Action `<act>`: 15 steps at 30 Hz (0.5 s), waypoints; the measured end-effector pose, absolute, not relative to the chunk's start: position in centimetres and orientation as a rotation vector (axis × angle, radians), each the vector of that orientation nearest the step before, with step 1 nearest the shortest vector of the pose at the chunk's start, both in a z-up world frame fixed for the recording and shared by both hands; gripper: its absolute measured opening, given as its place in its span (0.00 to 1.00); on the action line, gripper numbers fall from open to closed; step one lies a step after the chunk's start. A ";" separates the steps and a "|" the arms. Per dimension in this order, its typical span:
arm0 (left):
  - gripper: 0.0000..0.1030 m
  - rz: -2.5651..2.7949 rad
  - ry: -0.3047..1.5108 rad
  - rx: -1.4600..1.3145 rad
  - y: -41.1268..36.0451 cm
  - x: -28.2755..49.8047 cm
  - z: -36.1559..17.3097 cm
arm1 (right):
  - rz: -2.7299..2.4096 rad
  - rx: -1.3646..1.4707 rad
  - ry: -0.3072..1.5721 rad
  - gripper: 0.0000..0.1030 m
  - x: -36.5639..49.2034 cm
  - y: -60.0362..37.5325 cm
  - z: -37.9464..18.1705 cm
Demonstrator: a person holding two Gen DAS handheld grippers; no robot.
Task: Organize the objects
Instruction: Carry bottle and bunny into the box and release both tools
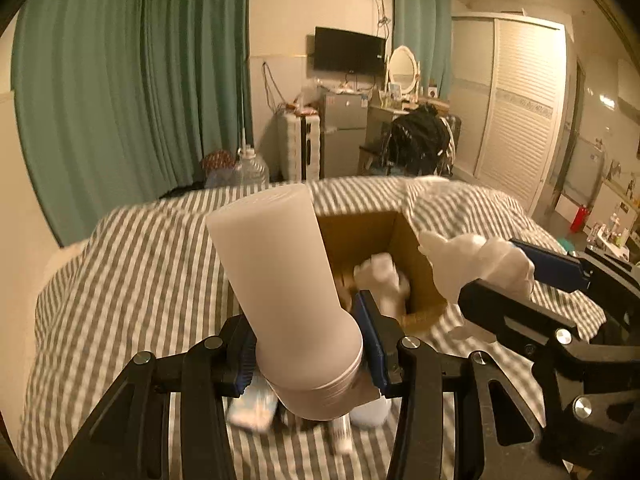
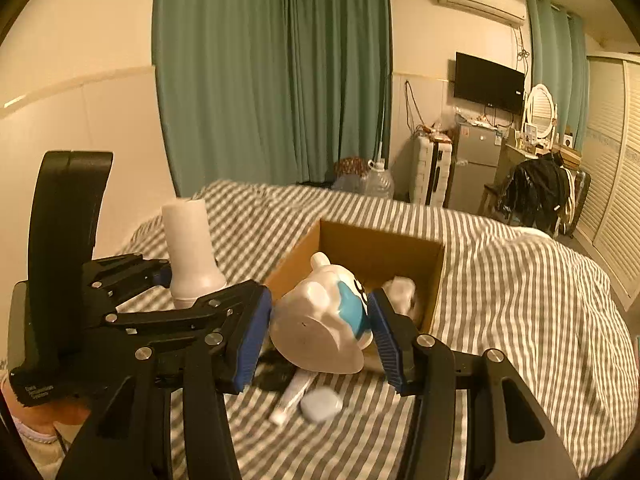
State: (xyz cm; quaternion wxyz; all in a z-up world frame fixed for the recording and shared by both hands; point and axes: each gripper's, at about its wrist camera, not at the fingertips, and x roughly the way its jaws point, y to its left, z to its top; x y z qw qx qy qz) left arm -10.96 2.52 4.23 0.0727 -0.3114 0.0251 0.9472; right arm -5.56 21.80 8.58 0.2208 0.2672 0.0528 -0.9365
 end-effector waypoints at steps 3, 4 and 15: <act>0.45 2.854 0.103 -0.929 2.9 -13.8 4.6 | -2.605 0.722 0.137 0.48 -8.0 22.2 9.4; 0.45 2.852 0.110 -0.931 3.0 -14.9 4.7 | -2.609 0.716 0.131 0.48 -8.9 22.3 9.8; 0.45 2.756 0.123 -1.063 3.5 -25.0 1.0 | -2.619 0.716 0.061 0.48 -20.1 22.5 10.1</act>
